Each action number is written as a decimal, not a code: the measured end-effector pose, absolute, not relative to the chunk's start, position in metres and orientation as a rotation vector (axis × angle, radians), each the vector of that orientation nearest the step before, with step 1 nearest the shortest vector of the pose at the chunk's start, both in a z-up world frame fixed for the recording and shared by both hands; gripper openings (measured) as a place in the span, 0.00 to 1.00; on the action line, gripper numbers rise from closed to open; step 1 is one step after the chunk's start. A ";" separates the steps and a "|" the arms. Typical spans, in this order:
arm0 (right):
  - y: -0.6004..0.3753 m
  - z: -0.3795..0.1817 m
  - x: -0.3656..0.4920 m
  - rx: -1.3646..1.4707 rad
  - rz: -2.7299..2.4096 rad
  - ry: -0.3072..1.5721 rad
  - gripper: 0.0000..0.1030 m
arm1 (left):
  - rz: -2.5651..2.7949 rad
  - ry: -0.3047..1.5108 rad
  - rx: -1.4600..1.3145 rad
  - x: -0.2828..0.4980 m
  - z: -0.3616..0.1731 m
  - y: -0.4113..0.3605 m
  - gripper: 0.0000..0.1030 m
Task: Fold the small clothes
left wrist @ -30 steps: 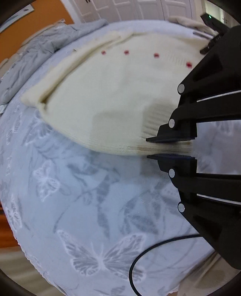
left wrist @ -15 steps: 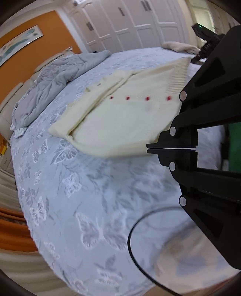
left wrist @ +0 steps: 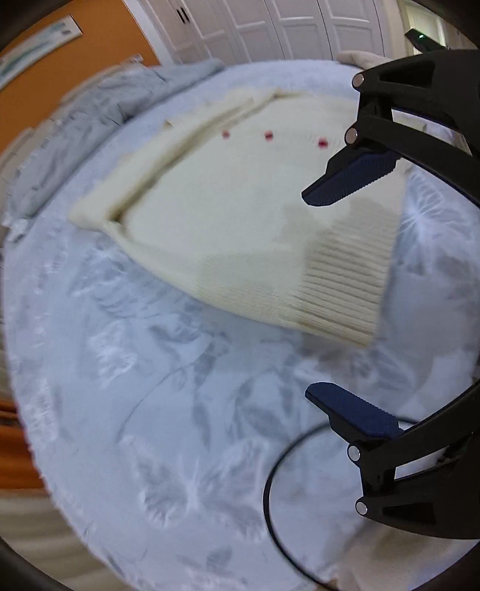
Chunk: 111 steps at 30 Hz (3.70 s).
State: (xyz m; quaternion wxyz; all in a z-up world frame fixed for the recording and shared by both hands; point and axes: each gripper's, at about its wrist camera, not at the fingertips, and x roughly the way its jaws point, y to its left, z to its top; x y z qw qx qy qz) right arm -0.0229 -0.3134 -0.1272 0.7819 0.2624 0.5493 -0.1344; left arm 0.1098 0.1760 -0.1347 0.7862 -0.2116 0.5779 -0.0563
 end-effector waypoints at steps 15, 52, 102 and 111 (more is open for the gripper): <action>-0.309 -0.078 -0.032 0.705 -0.121 1.007 0.07 | -0.296 1.215 -0.587 0.098 -0.084 0.189 0.07; -0.362 -0.077 0.019 0.567 -0.279 0.954 0.60 | -0.199 1.051 -0.375 0.171 -0.056 0.166 0.77; -0.224 -0.137 0.136 0.335 0.017 1.118 0.00 | -0.217 1.187 -0.093 0.186 -0.142 0.067 0.43; -0.358 -0.121 0.101 0.507 -0.225 1.090 0.17 | -0.246 1.124 -0.186 0.187 -0.128 0.089 0.48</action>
